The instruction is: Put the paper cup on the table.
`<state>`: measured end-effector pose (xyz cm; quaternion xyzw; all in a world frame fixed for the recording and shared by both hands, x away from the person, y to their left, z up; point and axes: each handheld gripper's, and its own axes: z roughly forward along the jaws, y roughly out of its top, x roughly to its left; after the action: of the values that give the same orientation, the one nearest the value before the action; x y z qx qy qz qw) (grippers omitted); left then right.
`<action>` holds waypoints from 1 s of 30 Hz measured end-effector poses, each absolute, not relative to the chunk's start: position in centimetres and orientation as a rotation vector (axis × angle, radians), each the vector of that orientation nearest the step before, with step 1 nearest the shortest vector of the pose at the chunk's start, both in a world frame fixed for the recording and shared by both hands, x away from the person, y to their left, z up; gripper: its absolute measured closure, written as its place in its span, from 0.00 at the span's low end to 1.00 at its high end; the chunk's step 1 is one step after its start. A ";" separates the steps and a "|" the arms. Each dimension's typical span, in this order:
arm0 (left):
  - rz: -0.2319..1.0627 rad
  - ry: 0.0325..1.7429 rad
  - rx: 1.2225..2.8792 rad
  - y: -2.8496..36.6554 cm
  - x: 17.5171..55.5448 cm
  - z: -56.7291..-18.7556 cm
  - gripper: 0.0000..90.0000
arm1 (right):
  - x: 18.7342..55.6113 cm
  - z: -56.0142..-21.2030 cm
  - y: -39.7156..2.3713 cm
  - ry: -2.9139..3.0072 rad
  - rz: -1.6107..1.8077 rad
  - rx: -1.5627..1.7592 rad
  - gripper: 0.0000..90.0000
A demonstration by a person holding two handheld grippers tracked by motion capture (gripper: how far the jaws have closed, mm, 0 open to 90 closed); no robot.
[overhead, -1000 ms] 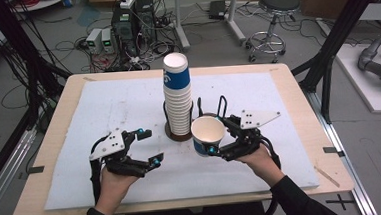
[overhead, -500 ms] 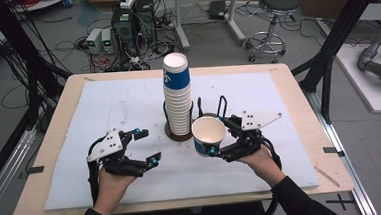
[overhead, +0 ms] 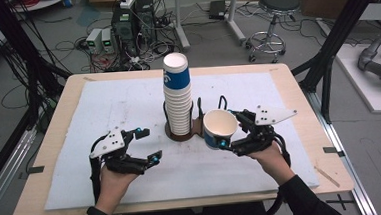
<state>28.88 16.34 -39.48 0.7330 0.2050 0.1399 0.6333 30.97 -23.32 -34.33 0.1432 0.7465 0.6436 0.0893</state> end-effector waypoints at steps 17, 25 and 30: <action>0.306 0.465 1.681 16.0 29.1 -39.7 0.16 | 32.1 -33.7 -27.4 2.110 1.867 0.547 0.24; 0.321 0.475 1.692 16.0 29.1 -39.7 0.16 | 33.1 -34.1 -29.4 2.055 1.809 0.657 0.24; 0.325 0.480 1.694 16.0 29.1 -39.8 0.16 | 33.7 -34.5 -30.2 2.022 1.746 0.720 0.24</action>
<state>29.14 16.01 -39.84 0.7382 0.2092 0.1417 0.6255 33.74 -30.24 -34.48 0.2556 0.7179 0.6200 0.1865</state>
